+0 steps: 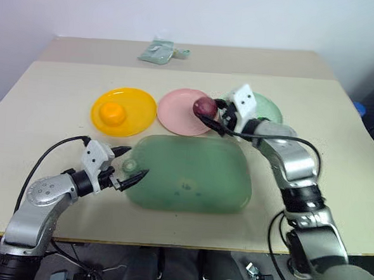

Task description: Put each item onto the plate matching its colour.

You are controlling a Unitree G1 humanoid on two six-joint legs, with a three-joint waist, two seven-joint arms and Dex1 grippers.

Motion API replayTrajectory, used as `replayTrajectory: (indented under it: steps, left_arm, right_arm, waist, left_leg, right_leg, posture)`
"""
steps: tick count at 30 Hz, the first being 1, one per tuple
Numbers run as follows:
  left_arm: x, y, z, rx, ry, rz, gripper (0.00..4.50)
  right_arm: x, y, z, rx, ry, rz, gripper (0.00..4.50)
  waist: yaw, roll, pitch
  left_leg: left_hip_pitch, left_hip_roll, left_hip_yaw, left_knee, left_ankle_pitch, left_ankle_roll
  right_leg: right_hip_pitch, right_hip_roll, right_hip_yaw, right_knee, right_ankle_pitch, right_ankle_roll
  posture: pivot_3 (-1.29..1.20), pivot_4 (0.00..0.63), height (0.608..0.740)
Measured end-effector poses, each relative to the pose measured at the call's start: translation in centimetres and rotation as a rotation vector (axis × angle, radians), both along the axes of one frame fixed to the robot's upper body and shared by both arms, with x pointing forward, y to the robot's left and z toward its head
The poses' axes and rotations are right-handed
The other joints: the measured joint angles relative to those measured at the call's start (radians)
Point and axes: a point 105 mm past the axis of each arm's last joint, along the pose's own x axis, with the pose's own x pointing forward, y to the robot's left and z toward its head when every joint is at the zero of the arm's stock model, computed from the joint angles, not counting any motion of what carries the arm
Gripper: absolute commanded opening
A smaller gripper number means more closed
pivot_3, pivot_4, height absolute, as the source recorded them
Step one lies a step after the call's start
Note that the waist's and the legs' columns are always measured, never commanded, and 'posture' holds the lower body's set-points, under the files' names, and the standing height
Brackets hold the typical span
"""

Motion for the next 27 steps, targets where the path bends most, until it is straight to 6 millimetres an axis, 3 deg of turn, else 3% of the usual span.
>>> replayTrajectory:
  steps: [2, 6, 13, 15, 22, 24, 27]
  left_arm:
    - [0.2, 0.3, 0.2, -0.028, -0.021, 0.046, 4.50]
    - [0.0, 1.0, 0.0, -0.042, -0.026, 0.103, 4.50]
    - [-0.1, 1.8, 0.4, -0.090, -0.053, 0.189, 4.50]
    - [-0.3, 2.3, 0.5, -0.085, -0.059, 0.214, 4.50]
    - [-0.7, 7.8, -0.2, -0.037, -0.072, 0.408, 4.50]
    - [-0.7, 8.2, -0.2, -0.030, -0.080, 0.412, 4.50]
    - [-1.1, 8.7, -0.4, -0.005, -0.071, 0.406, 4.50]
  right_arm:
    - [1.3, 1.1, -1.7, -0.019, 0.040, -0.034, 2.57]
    - [2.1, 1.0, -3.7, -0.021, 0.090, -0.067, 4.48]
    - [0.7, -0.9, -0.7, 0.003, -0.053, 0.019, 4.48]
    - [-0.9, -3.1, -0.4, -0.012, -0.077, 0.058, 4.48]
    - [-7.2, -15.9, -2.4, -0.125, 0.062, -0.056, 4.48]
    - [-8.6, -18.0, -3.0, -0.143, 0.108, -0.088, 4.48]
    - [-10.7, -19.5, -4.0, -0.141, 0.163, -0.098, 4.48]
  waist:
    - [-0.002, 0.000, 0.000]
    - [-0.004, 0.000, 0.000]
    - [-0.006, 0.000, 0.000]
    - [0.002, 0.000, 0.000]
    - [-0.002, 0.000, 0.000]
    - [-0.008, 0.000, 0.000]
    - [-0.007, 0.001, 0.000]
  left_leg:
    - [0.000, -0.001, 0.000, 0.000, 0.003, -0.005]
    - [-0.003, -0.001, 0.000, 0.000, 0.003, -0.005]
    - [-0.004, -0.001, 0.000, 0.000, 0.000, 0.000]
    - [-0.004, -0.001, 0.000, 0.000, -0.001, 0.001]
    - [0.000, -0.002, -0.001, -0.001, -0.002, 0.004]
    - [0.002, -0.001, 0.000, -0.002, -0.002, 0.004]
    - [0.003, -0.001, 0.000, -0.002, -0.002, 0.004]
  right_leg:
    - [0.000, -0.001, 0.000, 0.000, 0.000, 0.000]
    - [-0.002, -0.001, 0.000, 0.000, 0.000, 0.000]
    - [-0.004, -0.001, 0.000, 0.001, 0.000, 0.000]
    - [-0.004, -0.001, 0.000, 0.000, 0.000, 0.000]
    - [0.001, -0.003, 0.000, -0.003, 0.000, 0.000]
    - [0.004, -0.003, 0.000, -0.003, 0.000, 0.000]
    - [0.004, -0.003, 0.000, -0.003, 0.000, 0.000]
  posture:
    - [0.00, 0.150, 0.739]
    - [0.00, 0.150, 0.739]
    - [0.00, 0.150, 0.739]
    - [0.00, 0.150, 0.739]
    - [0.00, 0.150, 0.739]
    - [0.00, 0.150, 0.739]
    - [0.00, 0.150, 0.739]
